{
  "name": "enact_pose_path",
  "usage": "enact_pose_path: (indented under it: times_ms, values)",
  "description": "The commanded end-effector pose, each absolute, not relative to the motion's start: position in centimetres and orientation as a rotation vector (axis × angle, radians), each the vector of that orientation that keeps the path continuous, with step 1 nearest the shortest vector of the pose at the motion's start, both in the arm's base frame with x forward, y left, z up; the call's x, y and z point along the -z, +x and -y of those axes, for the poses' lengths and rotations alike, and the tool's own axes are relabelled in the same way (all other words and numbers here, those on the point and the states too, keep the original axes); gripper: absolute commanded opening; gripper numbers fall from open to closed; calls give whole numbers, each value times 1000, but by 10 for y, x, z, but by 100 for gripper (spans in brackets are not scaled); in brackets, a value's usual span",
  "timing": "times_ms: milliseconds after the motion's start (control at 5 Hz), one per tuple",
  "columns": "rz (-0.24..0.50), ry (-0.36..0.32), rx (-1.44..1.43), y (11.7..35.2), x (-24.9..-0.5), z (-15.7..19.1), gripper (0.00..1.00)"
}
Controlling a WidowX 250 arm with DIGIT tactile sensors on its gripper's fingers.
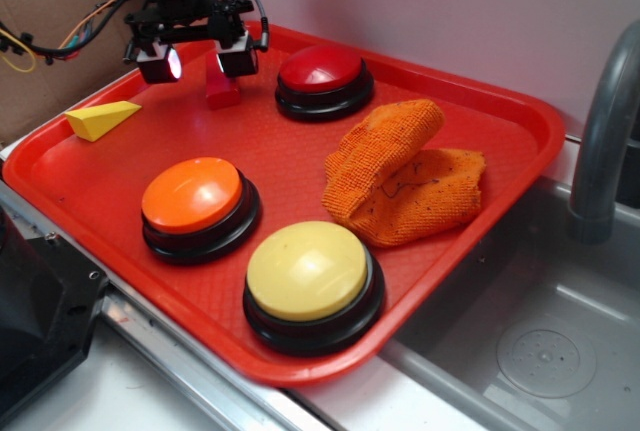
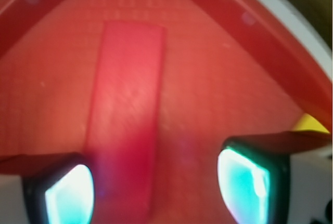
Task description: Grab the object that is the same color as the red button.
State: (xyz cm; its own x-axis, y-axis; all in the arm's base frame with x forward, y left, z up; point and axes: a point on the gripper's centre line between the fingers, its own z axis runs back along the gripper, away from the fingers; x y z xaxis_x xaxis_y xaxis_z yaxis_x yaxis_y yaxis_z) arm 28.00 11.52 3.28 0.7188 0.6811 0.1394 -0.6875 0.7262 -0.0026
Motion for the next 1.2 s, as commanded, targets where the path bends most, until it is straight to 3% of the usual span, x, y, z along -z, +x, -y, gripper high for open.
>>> enact_pose_path:
  times_ms: [0,200,400,800,1000]
  values:
    - [181,43,-735,291,-30,-122,100]
    - [160,60,-742,284,-22,-119,0]
    - [133,71,-664,276,-32,-111,0]
    - [57,94,-180,249,-90,-76,0]
    - [-2,39,42,228,-141,-55,0]
